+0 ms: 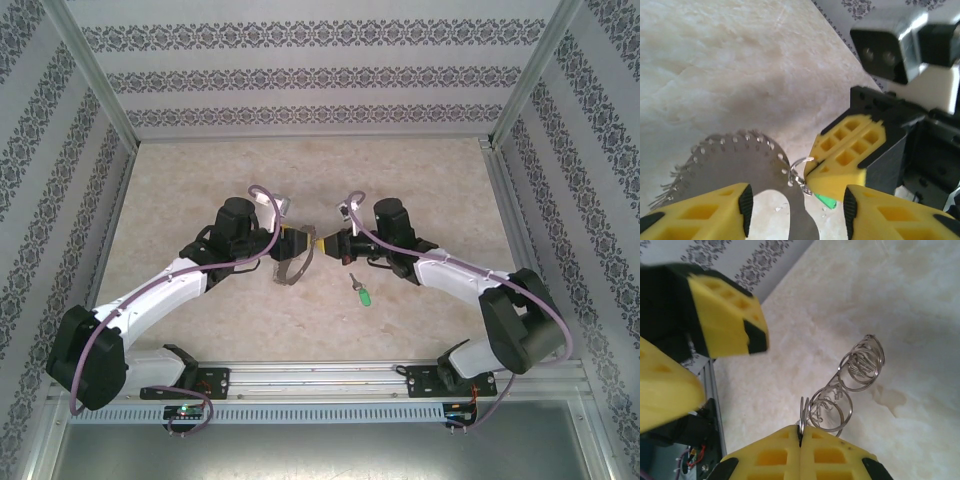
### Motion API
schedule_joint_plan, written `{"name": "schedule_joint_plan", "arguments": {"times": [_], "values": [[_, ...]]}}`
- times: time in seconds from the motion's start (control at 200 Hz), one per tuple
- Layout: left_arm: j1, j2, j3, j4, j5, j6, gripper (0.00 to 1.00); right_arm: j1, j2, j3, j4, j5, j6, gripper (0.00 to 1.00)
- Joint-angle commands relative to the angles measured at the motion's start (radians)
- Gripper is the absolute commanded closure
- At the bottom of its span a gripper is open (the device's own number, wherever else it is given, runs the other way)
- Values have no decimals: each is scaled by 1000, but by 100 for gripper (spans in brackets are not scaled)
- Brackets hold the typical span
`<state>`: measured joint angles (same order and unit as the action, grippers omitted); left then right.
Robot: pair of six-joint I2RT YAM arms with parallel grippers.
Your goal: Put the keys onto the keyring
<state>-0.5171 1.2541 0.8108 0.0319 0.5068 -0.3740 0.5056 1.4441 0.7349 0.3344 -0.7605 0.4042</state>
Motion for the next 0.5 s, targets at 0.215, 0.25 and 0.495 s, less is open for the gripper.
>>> {"name": "schedule_joint_plan", "arguments": {"times": [0.215,0.25,0.495], "values": [[-4,11,20,66,105,18,58,-15,-49,90,-14,-153,2,100],[-1,12,17,77,109,12,59,-15,-49,95,-12,-161,5,100],[28,6,-14,203,160,-66,59,-16,-54,104,-17,-183,8,100]]}}
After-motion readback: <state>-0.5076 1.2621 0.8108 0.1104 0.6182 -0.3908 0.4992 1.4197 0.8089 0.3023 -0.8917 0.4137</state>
